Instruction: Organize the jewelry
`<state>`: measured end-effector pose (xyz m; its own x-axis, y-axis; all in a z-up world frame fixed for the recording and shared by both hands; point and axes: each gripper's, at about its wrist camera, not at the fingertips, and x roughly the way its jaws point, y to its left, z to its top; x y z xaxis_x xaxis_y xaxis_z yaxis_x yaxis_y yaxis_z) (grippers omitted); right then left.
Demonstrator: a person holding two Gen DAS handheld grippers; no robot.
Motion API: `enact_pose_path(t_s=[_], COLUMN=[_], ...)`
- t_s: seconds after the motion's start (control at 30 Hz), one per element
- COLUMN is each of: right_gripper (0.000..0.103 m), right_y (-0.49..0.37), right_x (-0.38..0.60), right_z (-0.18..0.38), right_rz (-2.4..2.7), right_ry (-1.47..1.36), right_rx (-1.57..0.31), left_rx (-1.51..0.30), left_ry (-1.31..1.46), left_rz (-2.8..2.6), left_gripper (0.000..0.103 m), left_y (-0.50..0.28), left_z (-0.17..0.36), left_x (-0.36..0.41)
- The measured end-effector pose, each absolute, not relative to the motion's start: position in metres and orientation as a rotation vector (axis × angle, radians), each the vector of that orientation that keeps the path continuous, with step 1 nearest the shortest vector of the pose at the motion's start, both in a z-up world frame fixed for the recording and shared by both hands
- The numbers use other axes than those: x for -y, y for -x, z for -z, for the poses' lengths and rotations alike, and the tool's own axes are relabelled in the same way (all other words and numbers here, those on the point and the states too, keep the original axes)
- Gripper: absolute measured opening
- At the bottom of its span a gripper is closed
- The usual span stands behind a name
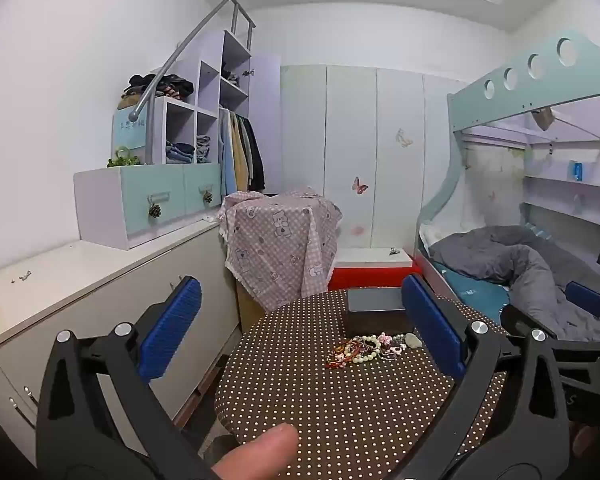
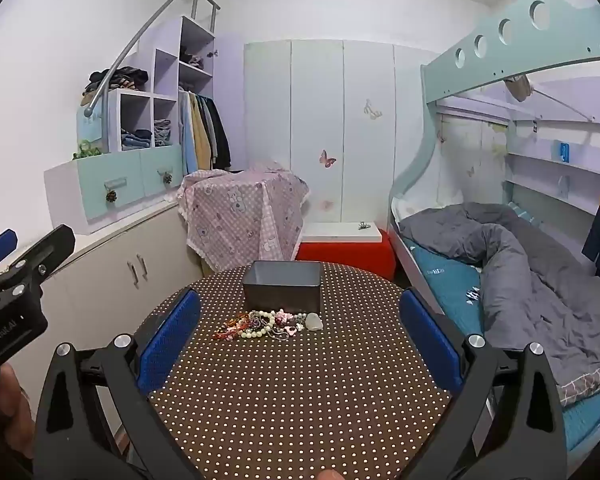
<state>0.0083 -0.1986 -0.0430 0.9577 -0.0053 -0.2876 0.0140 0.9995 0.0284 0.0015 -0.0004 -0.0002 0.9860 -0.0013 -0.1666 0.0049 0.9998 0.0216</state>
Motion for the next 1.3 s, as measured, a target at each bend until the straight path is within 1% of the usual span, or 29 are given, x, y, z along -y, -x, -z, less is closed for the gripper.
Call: enact_pose_path(t_s=[0.7, 1.3], right_gripper=[0.095, 0.095], right_y=[0.001, -0.003], right_x=[0.193, 0.193], right_z=[0.028, 0.020], right_rz=[-0.002, -0.006], right_ry=[-0.016, -0.011], right_rx=[-0.248, -0.223], left_rx=[-0.152, -0.159], left_ry=[0.004, 0.005], left_rz=[0.005, 0.015], left_gripper=[0.098, 0.098], left_y=[0.004, -0.011], left_z=[-0.011, -0.013], left_x=[-0.003, -0.001])
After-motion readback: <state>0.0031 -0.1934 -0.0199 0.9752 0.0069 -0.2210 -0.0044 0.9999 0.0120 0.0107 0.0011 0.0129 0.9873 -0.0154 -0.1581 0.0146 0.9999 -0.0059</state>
